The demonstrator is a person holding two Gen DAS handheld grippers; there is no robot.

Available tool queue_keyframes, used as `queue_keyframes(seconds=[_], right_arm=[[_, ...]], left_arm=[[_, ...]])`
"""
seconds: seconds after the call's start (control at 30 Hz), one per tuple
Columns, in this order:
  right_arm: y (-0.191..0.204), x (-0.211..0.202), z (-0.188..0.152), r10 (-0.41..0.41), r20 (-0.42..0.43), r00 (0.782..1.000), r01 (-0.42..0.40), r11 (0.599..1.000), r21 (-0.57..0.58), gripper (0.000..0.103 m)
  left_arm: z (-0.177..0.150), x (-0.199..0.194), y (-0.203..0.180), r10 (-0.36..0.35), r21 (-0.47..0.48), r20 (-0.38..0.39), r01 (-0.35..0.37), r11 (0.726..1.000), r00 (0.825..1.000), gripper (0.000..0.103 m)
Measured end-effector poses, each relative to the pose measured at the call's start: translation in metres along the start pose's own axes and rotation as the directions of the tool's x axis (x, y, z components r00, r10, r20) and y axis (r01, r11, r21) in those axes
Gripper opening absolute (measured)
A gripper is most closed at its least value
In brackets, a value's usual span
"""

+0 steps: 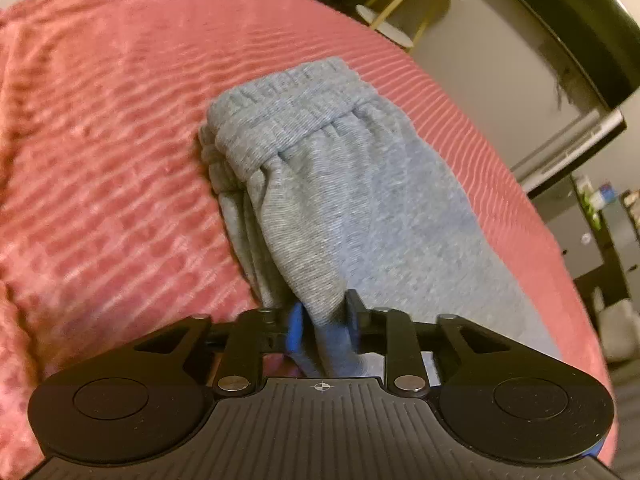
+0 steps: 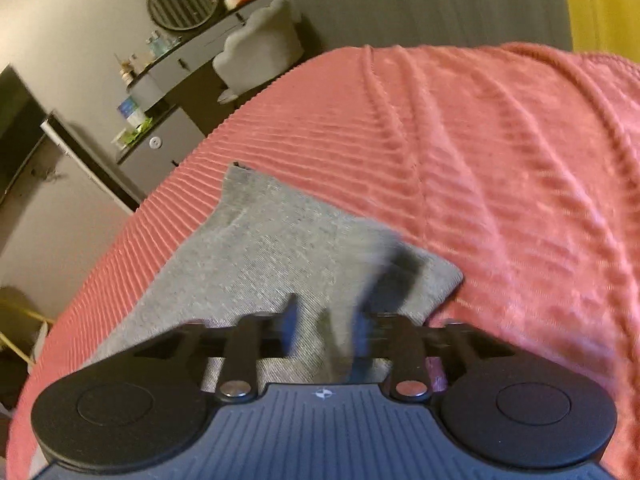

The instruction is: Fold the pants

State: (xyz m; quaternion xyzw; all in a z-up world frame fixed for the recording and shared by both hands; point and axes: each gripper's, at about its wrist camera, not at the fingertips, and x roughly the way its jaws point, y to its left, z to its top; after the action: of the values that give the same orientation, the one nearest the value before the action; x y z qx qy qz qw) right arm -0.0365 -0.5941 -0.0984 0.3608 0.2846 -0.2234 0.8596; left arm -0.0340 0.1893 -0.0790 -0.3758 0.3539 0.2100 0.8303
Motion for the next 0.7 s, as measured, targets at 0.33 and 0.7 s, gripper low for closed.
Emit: queue_keyframes(seconds=[0.33, 0.7], right_arm=[[0.027, 0.002, -0.013, -0.094, 0.046, 0.995, 0.099, 0.984, -0.145, 0.005], [0.078, -0.025, -0.019, -0.351, 0.306, 0.885, 0.438, 0.851, -0.292, 0.030]], left_arm=[[-0.018, -0.034, -0.032, 0.104, 0.170, 0.176, -0.134, 0.976, 0.979, 0.043], [-0.048, -0.016, -0.122, -0.046, 0.463, 0.287, -0.097, 0.881, 0.957, 0.073]])
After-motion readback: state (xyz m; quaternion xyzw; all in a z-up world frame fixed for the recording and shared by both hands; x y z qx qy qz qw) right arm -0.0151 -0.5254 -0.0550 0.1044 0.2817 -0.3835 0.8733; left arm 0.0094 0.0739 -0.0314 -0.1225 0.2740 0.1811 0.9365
